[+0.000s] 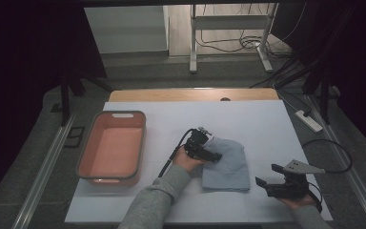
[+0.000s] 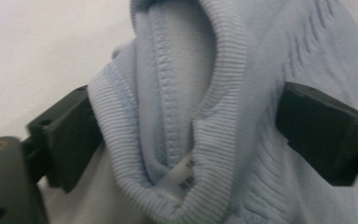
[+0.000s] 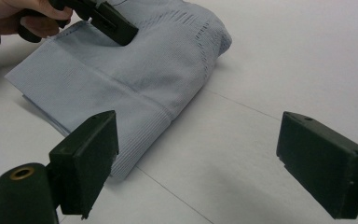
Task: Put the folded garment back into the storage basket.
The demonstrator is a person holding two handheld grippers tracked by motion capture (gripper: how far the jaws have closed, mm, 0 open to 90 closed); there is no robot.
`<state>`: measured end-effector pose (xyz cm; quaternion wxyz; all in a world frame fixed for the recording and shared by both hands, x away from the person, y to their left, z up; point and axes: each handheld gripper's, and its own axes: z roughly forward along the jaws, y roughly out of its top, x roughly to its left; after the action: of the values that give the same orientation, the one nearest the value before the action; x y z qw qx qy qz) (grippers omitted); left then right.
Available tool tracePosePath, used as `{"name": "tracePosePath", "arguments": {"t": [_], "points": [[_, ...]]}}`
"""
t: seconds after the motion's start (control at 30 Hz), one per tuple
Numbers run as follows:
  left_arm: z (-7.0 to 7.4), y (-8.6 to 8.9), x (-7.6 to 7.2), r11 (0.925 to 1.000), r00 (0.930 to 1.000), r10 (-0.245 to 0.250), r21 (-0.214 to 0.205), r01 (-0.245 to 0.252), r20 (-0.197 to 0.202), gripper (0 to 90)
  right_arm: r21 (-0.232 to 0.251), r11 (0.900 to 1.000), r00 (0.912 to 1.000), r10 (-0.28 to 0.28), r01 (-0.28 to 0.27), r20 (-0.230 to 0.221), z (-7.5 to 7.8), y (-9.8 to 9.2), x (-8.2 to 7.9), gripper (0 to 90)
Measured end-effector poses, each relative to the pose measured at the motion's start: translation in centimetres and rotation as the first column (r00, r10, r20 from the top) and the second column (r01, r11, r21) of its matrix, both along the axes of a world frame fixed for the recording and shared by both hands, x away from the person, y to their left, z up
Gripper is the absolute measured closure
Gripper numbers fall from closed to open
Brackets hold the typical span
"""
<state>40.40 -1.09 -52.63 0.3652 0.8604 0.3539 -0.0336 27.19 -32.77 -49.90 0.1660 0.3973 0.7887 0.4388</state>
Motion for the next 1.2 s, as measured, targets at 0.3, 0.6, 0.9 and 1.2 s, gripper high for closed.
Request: {"name": "tracePosePath", "arguments": {"t": [0.3,0.6,0.9,1.2], "points": [[-0.2,0.5,0.1,0.9967,0.9979,-0.046,-0.069,0.043,-0.044,36.0,-0.002,1.0000,1.0000,-0.003,0.003,-0.003,0.0,0.0,0.0,13.5],[0.0,0.6,0.0,0.9914,0.9947,-0.078,-0.111,0.070,-0.068,58.8,0.000,1.0000,1.0000,-0.006,0.006,0.000,0.0,0.0,0.0,13.7],[1.2,0.6,-0.9,0.9921,0.9962,-0.086,-0.093,0.084,-0.013,61.8,0.002,0.9999,0.9999,-0.013,0.013,0.004,0.1,-0.2,0.0,13.8],[2.2,1.2,-1.5,0.9818,0.9955,-0.094,-0.166,0.092,-0.007,62.6,0.005,0.9998,0.9998,-0.018,0.017,0.009,0.2,-0.3,-0.1,14.0]]}}
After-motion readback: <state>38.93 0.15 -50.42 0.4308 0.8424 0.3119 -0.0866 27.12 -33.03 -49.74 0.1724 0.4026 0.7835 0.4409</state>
